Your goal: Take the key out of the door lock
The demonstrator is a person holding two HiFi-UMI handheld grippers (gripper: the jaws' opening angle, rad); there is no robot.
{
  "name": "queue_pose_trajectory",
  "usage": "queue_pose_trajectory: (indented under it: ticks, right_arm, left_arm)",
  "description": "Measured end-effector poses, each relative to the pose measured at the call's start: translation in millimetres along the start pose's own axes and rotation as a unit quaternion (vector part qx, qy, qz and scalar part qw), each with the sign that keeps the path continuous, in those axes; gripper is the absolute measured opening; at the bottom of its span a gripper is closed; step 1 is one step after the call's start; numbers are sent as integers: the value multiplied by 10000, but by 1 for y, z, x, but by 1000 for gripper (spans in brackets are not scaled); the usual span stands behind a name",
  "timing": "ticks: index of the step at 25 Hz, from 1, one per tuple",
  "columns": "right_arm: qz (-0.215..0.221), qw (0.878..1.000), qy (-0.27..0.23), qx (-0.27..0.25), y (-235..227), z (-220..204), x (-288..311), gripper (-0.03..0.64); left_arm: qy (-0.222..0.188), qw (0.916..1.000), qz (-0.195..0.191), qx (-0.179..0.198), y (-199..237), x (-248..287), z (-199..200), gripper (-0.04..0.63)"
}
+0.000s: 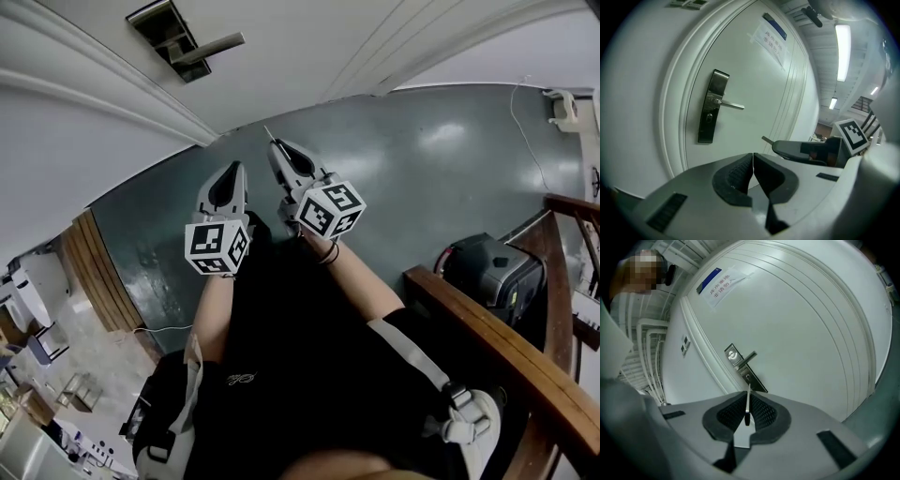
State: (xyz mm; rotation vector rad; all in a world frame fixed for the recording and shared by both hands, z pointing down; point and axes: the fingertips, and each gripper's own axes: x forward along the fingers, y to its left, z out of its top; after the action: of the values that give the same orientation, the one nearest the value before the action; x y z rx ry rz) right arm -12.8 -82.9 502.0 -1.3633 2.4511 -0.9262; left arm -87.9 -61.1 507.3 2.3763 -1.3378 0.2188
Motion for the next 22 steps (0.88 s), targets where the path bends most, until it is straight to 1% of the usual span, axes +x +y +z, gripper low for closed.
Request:
queue_pose_trajectory:
  ticks: [4,7,12,16,19,22]
  right_arm:
    - [55,9993,93,-350,-5,3,-36,29]
    - [68,9971,169,-736,-8,6,-60,31]
    - [-25,9887,343,-1458,-13,4,-92,31]
    - [-92,9834,403,-1764,-16,3,-114,31]
    - [-109,9800,337,-1958,-16,9,-118,31]
    - [-76,9736,241,-2268,-6,18,-122,31]
  left_arm:
    - [-26,9999,67,93,-32,-7,-10,25]
    - [-66,9998,81,156,-53,-11,-18,25]
    - [-94,9999,67,106,-81,-16,-34,25]
    - [-96,9998,96,157,-99,-22,-42,25]
    - [-195,9994,184,211,-101,-26,-38,25]
    - [-465,9972,413,420,-103,-40,-23,25]
